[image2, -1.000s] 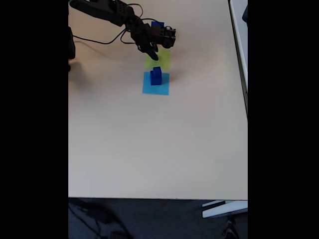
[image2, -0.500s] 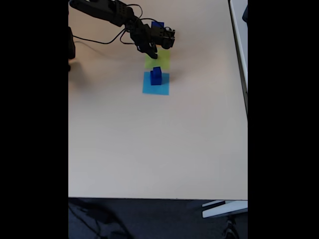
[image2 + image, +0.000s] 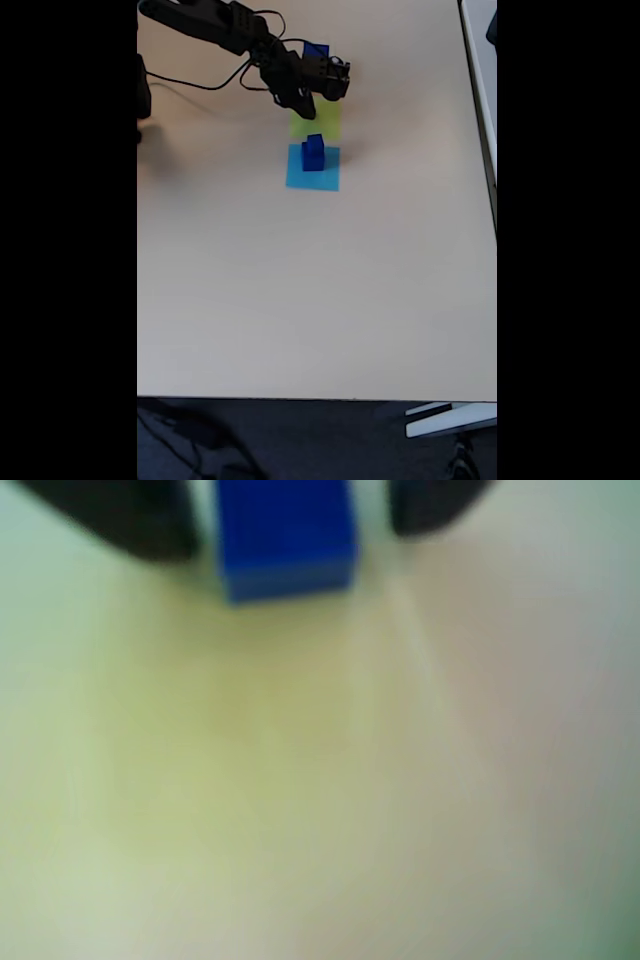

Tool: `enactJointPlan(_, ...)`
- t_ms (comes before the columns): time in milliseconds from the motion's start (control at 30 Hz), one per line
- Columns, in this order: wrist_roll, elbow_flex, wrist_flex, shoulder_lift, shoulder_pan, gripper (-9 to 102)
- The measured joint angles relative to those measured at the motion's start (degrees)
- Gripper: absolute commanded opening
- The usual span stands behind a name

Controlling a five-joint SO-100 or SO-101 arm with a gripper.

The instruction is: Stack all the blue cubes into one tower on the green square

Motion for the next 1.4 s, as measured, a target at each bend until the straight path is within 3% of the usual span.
enactJointPlan(1400, -1.93, 0.0, 0.0, 1.93, 0.53, 8)
